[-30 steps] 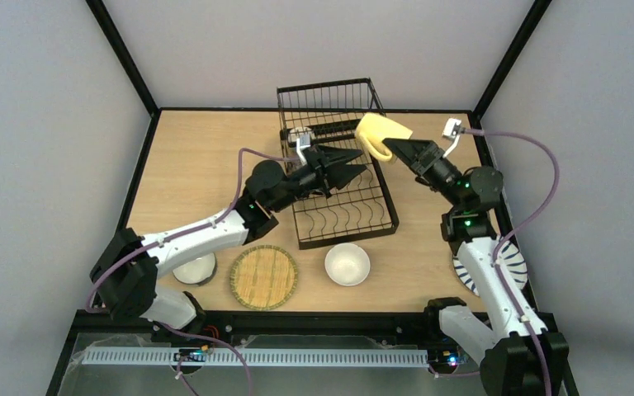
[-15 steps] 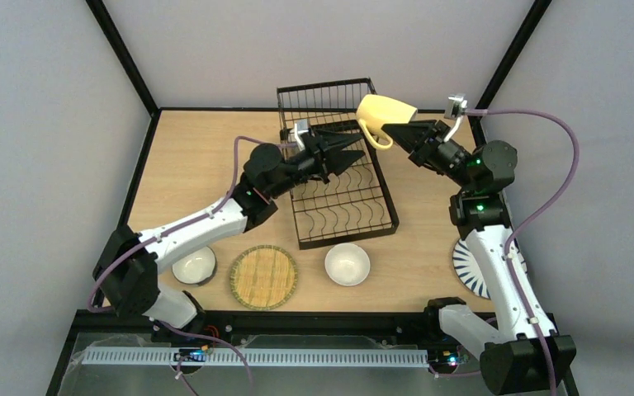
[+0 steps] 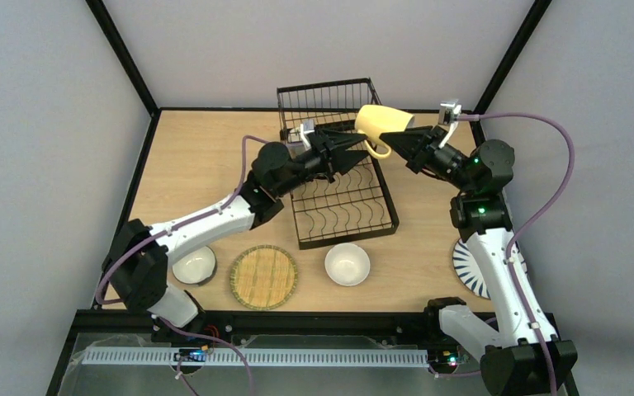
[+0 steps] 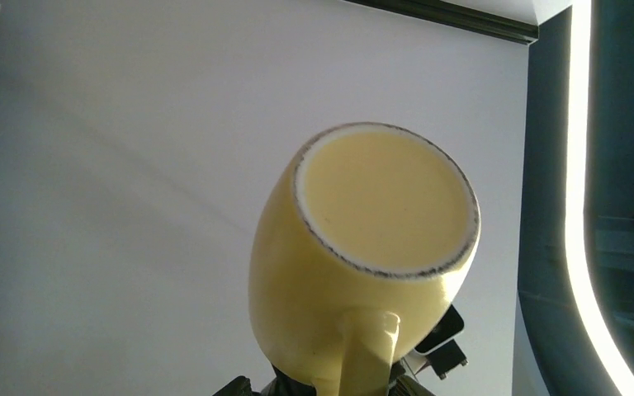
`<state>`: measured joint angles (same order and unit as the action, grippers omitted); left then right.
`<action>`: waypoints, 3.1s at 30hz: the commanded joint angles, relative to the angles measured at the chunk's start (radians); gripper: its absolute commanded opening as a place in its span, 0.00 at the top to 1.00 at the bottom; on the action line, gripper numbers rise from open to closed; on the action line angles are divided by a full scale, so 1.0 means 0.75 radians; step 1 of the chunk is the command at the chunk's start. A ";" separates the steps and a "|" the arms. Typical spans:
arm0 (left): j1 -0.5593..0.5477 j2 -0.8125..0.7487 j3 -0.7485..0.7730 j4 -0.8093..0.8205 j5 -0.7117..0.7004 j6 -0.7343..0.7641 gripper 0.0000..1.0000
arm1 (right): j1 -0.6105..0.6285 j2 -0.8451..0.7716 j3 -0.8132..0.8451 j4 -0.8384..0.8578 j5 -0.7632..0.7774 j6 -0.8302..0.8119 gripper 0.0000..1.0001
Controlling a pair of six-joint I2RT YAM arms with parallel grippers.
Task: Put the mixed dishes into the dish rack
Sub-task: Pass from the right arm to the left
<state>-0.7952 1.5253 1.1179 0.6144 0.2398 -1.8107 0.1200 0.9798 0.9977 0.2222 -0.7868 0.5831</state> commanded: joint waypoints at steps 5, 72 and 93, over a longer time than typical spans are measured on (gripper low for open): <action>0.006 0.055 0.088 0.011 0.027 -0.016 0.04 | 0.016 -0.038 0.048 0.056 -0.034 -0.071 1.00; 0.054 0.083 0.312 -0.235 0.178 0.438 0.98 | 0.033 -0.100 -0.099 -0.010 0.088 -0.065 0.26; 0.097 0.009 0.269 -0.267 0.183 0.473 0.98 | 0.034 -0.193 -0.126 -0.162 0.228 -0.099 0.16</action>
<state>-0.7380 1.5906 1.2957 0.3847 0.3748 -1.4971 0.1383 0.8692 0.9058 0.1444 -0.6533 0.5377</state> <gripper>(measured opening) 0.197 0.831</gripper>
